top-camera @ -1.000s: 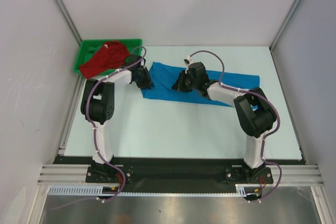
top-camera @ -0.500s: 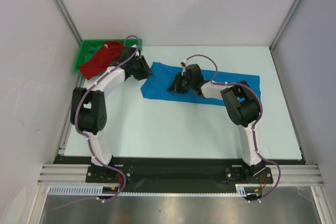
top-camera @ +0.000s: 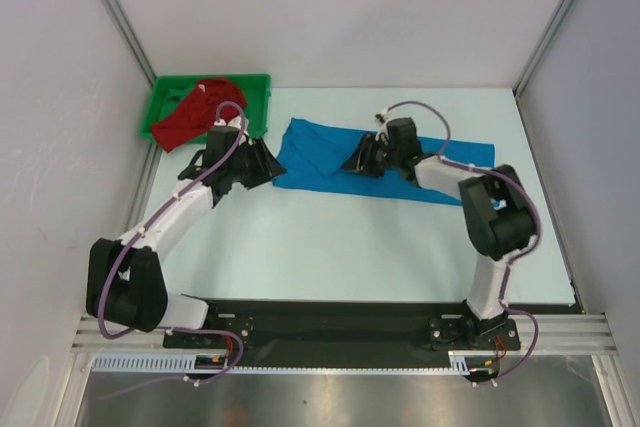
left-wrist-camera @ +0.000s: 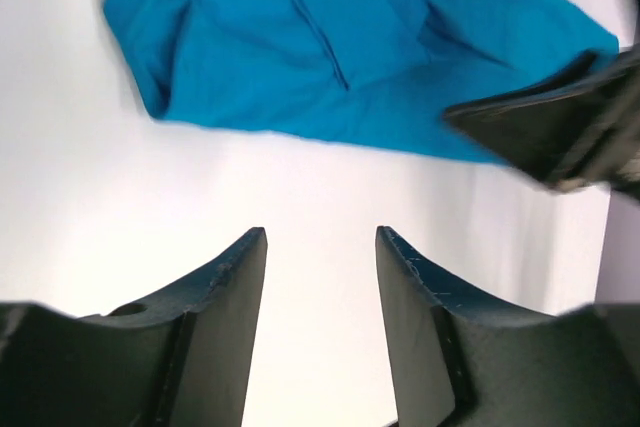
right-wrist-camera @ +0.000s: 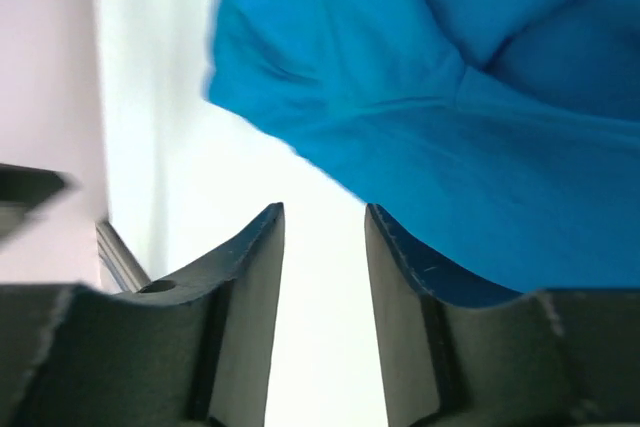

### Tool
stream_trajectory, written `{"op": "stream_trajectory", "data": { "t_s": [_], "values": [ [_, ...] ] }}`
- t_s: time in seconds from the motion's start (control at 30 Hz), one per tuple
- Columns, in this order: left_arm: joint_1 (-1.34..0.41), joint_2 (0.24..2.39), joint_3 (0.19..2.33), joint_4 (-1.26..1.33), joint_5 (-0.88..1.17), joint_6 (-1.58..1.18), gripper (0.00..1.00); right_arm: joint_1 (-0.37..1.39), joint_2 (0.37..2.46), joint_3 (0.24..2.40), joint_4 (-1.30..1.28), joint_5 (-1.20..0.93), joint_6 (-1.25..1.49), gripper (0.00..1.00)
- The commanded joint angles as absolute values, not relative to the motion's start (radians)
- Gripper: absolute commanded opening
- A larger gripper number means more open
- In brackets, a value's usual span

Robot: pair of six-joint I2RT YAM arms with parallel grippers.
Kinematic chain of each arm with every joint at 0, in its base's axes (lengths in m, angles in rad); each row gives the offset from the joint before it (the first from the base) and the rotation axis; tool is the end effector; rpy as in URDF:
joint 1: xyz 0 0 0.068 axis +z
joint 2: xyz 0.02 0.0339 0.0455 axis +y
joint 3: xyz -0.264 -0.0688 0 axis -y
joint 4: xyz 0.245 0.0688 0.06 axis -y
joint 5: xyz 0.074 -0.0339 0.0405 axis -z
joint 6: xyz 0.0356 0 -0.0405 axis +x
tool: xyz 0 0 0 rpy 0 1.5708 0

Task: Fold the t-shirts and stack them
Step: Fold the tshirt

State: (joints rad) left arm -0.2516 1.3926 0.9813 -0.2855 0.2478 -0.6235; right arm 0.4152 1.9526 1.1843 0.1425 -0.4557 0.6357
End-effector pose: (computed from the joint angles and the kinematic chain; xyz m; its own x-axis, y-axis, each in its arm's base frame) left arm 0.2932 -0.0844 0.2607 -0.7519 -0.3912 -0.5307 -0.0191 0.8175 -0.5756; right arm 0.3799 0.1846 0.1693 -0.8401 0.2123 -0.4991 -0.2359 0.6857 0.6886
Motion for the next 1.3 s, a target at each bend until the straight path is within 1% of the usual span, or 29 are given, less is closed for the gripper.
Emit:
{"op": "stream_trajectory", "data": {
  "t_s": [0.0, 0.1, 0.13, 0.17, 0.2, 0.27, 0.3, 0.33, 0.57, 0.67, 0.8, 0.9, 1.03, 1.27],
  "values": [
    [-0.290, 1.345, 0.936, -0.204, 0.288, -0.664, 0.54, 0.370, 1.758, 1.172, 0.068, -0.439, 0.589, 0.45],
    [-0.339, 1.364, 0.939, -0.160, 0.294, -0.680, 0.55, 0.330, 1.759, 1.163, 0.005, -0.462, 0.555, 0.45],
    [-0.372, 1.393, 0.965, -0.137, 0.291, -0.690, 0.55, 0.325, 1.763, 1.155, 0.003, -0.456, 0.552, 0.44],
    [-0.388, 1.419, 0.985, -0.127, 0.290, -0.695, 0.55, 0.325, 1.766, 1.146, 0.006, -0.456, 0.548, 0.40],
    [-0.415, 1.443, 1.008, -0.121, 0.291, -0.701, 0.54, 0.322, 1.770, 1.132, 0.023, -0.453, 0.540, 0.26],
    [-0.439, 1.535, 1.092, -0.109, 0.295, -0.706, 0.51, 0.322, 1.790, 1.126, 0.046, -0.439, 0.535, 0.16],
    [-0.452, 1.564, 1.121, -0.113, 0.299, -0.706, 0.50, 0.322, 1.799, 1.123, 0.060, -0.445, 0.535, 0.05],
    [-0.459, 1.598, 1.174, -0.115, 0.296, -0.707, 0.49, 0.324, 1.812, 1.121, 0.070, -0.459, 0.540, 0.00],
    [-0.474, 1.854, 1.373, -0.144, 0.265, -0.713, 0.48, 0.328, 1.934, 1.126, 0.201, -0.509, 0.600, 0.00],
    [-0.474, 1.940, 1.460, -0.146, 0.270, -0.726, 0.47, 0.328, 1.973, 1.135, 0.238, -0.512, 0.620, 0.00],
    [-0.474, 2.018, 1.523, -0.156, 0.282, -0.732, 0.47, 0.322, 2.023, 1.163, 0.268, -0.540, 0.640, 0.00],
    [-0.474, 2.028, 1.566, -0.179, 0.246, -0.724, 0.47, 0.324, 2.051, 1.172, 0.301, -0.561, 0.672, 0.00],
    [-0.472, 1.987, 1.565, -0.202, 0.186, -0.693, 0.48, 0.331, 2.082, 1.172, 0.362, -0.560, 0.703, 0.00],
    [-0.457, 1.922, 1.490, -0.212, 0.164, -0.666, 0.48, 0.313, 2.109, 1.177, 0.472, -0.520, 0.788, 0.00]
  ]
}}
